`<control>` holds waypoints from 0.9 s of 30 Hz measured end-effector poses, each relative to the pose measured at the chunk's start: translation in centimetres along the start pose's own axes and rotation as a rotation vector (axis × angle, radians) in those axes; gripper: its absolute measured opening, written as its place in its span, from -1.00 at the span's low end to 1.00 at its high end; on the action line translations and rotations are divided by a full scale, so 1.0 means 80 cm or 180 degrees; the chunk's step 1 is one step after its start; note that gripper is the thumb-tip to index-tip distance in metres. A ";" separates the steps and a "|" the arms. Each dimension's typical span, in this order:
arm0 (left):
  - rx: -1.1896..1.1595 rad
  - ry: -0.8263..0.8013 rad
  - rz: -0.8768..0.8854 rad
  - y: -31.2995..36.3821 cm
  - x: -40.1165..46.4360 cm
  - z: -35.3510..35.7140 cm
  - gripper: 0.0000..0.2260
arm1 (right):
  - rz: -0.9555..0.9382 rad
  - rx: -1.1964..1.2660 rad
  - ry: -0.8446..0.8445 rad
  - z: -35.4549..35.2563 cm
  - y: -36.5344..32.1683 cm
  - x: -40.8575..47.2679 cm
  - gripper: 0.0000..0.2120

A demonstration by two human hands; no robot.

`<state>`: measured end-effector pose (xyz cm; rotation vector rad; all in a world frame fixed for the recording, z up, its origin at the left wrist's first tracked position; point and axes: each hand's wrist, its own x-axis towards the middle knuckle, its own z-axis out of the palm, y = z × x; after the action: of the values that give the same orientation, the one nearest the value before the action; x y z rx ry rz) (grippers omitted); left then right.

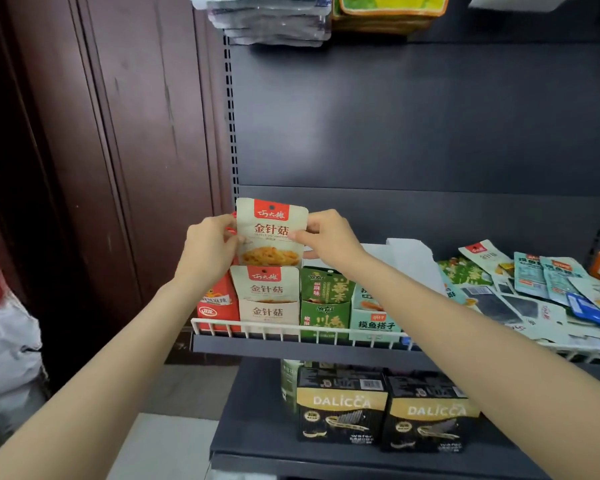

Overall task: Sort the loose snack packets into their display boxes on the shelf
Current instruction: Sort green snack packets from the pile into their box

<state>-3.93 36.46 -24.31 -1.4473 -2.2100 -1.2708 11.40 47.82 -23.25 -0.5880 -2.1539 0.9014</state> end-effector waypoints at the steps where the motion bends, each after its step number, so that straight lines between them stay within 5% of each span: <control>1: 0.0063 -0.0097 -0.0036 -0.001 0.000 0.000 -0.90 | 0.0060 -0.0070 -0.0061 0.001 0.001 0.002 -0.83; 6: -0.0234 -0.0207 0.0141 0.003 -0.008 -0.001 -0.69 | 0.0321 -0.0942 -0.0707 0.004 0.007 0.006 -0.80; 10: 0.0680 -0.0889 0.0466 0.011 -0.006 -0.005 -0.89 | 0.0159 -0.1039 -0.1001 0.003 -0.003 -0.002 -0.65; 14: 0.0962 -0.1307 0.0603 0.017 -0.006 -0.007 -0.80 | -0.0123 -0.1143 -0.0931 0.003 -0.002 0.000 -0.69; 18: 0.0999 -0.1885 0.0593 0.010 0.002 -0.010 -0.76 | 0.0070 -0.1273 -0.1487 -0.001 -0.004 0.002 -0.57; 23: 0.0713 -0.1655 0.0505 0.011 -0.001 -0.003 -0.67 | 0.0320 -0.1222 -0.1702 -0.005 -0.011 -0.001 -0.64; 27: 0.0635 -0.1240 0.0627 0.015 -0.009 0.007 -0.73 | 0.0208 -0.0980 -0.1370 -0.017 -0.006 -0.010 -0.67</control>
<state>-2.39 36.61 -24.44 -1.8994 -2.2664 -0.7310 12.89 47.55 -22.59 -0.6626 -2.7066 0.7885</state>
